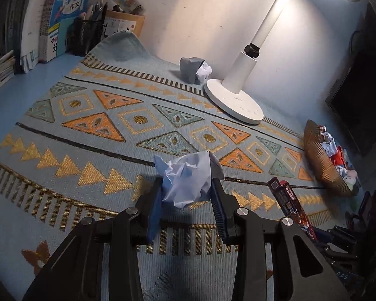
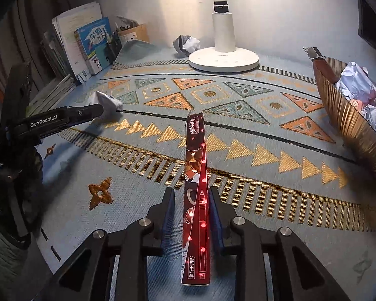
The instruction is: Organize objects
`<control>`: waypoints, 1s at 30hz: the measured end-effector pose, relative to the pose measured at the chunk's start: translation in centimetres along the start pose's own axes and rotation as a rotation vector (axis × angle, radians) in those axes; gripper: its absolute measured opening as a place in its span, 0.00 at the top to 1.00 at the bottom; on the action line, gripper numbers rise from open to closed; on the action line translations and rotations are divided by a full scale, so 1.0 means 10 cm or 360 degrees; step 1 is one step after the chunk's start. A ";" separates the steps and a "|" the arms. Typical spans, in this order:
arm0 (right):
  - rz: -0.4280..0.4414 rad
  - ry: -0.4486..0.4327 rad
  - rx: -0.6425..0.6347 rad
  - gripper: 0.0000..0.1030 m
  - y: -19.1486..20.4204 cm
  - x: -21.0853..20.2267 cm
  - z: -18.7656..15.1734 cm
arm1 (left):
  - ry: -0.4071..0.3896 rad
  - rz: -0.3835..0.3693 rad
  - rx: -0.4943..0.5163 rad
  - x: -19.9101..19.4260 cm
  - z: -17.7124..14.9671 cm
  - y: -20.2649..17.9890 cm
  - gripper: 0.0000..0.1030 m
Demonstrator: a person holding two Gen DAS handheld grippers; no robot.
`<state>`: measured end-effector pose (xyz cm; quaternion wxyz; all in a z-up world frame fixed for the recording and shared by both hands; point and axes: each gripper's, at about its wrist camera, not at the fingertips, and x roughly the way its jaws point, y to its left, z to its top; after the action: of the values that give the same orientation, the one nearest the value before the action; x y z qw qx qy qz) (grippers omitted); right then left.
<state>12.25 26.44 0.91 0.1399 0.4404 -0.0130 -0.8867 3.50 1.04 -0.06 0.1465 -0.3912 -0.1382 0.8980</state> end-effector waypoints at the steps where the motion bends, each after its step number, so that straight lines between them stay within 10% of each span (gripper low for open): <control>1: 0.0006 -0.0001 0.0005 0.75 -0.01 0.01 0.00 | 0.0008 0.0009 -0.0013 0.01 -0.02 0.00 0.67; 30: 0.0147 -0.0011 0.0010 0.54 0.02 -0.08 -0.01 | 0.0047 0.0094 0.0006 0.08 -0.04 -0.05 0.67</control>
<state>12.79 26.49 1.48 0.1794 0.4367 -0.0364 -0.8808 3.39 1.85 -0.68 0.1227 -0.4080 -0.1226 0.8963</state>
